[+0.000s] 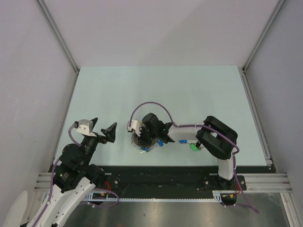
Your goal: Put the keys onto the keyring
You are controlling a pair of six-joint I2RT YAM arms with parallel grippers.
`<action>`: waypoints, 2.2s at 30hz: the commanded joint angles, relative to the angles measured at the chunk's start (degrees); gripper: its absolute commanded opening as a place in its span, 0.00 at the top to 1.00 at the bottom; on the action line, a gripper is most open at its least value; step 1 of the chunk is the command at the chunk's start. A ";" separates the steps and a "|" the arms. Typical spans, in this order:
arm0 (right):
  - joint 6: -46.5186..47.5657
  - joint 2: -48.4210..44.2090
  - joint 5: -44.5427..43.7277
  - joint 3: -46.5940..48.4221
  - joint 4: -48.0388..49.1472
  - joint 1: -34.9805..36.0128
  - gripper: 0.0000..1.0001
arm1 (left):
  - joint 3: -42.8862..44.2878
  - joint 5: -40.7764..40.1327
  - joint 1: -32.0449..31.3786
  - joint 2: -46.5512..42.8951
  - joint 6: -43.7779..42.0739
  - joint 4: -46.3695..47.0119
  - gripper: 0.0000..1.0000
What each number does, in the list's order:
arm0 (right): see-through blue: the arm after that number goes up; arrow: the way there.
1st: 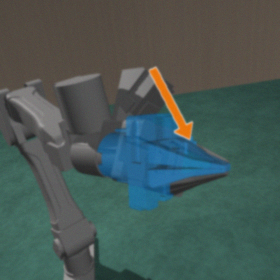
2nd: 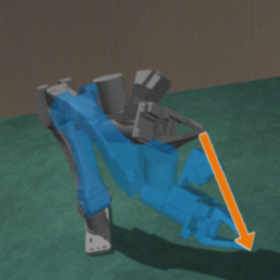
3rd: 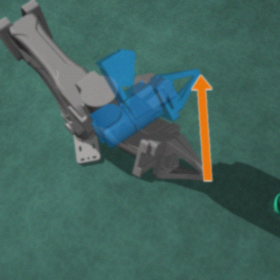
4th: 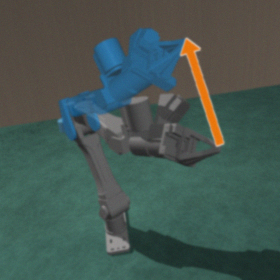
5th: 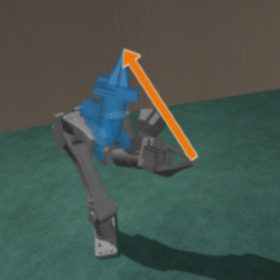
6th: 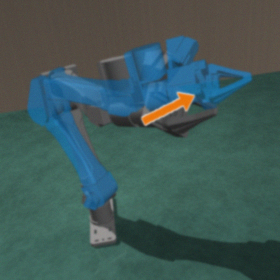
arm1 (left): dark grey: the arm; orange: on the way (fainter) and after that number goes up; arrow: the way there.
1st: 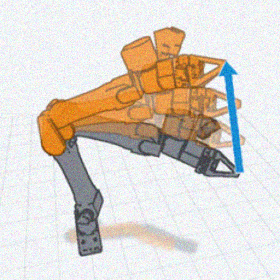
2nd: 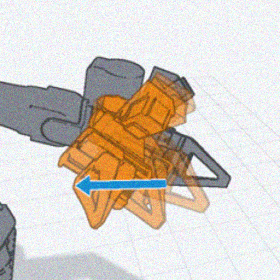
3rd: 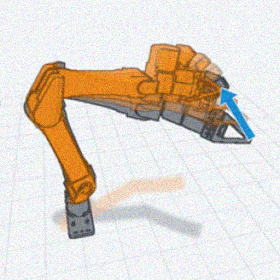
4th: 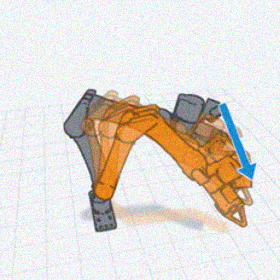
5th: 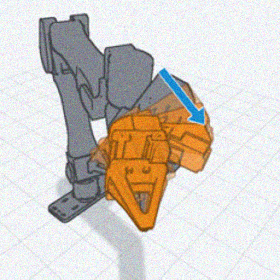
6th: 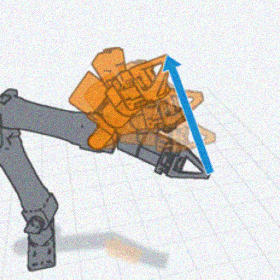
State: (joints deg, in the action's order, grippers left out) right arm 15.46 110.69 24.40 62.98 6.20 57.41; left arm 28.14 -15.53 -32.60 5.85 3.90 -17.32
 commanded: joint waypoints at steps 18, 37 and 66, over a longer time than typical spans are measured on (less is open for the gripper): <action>1.76 -4.96 -1.81 -0.14 -1.10 0.25 1.00 | -0.19 -1.17 0.34 0.74 -1.79 0.62 0.00; 5.81 -19.11 -4.11 0.65 -1.36 -18.74 1.00 | -0.81 6.64 0.34 2.50 -3.02 2.46 0.00; -2.99 -26.67 9.63 -3.13 -4.70 -14.95 1.00 | 7.37 48.22 2.36 40.65 -11.90 22.95 0.12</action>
State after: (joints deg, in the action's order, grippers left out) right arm 14.90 86.65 30.04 59.70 -2.42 40.71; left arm 35.97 26.33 -30.81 46.68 -8.01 1.17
